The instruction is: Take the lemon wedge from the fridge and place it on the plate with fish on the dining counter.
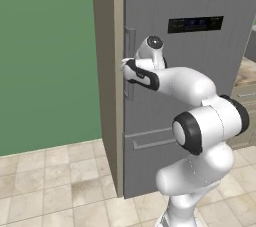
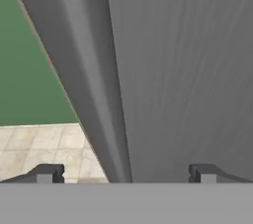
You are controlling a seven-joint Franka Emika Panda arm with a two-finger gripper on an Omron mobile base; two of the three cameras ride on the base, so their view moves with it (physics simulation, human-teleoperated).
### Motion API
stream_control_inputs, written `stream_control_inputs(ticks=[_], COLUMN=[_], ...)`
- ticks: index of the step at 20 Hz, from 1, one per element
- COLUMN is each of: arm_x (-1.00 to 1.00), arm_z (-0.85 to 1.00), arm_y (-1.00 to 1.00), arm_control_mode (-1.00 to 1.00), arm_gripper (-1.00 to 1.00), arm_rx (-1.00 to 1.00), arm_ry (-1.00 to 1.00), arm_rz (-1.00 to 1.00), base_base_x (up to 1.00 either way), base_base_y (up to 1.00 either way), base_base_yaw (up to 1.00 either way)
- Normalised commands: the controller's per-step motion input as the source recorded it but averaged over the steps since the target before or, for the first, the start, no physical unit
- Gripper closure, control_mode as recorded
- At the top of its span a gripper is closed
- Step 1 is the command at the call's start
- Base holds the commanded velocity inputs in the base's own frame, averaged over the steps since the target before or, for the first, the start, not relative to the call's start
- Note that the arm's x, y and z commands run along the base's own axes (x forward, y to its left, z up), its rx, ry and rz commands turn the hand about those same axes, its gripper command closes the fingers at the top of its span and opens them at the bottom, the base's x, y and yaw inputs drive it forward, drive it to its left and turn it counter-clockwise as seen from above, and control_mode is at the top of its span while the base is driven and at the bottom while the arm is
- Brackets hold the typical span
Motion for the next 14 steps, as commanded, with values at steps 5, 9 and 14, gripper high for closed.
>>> stream_control_inputs(ticks=[5,9,14], arm_x=[0.39,0.19,0.24], arm_z=[-0.16,-0.25,-0.25], arm_y=[0.06,0.08,0.09], arm_control_mode=[-1.0,-1.0,-1.0], arm_gripper=[-1.0,-1.0,-1.0], arm_rx=[0.0,0.0,0.0], arm_ry=[0.0,-0.01,0.0], arm_rz=[0.0,0.0,0.0], base_base_x=[0.0,0.0,0.0], base_base_y=[0.0,0.0,0.0], base_base_yaw=[0.0,0.0,0.0])
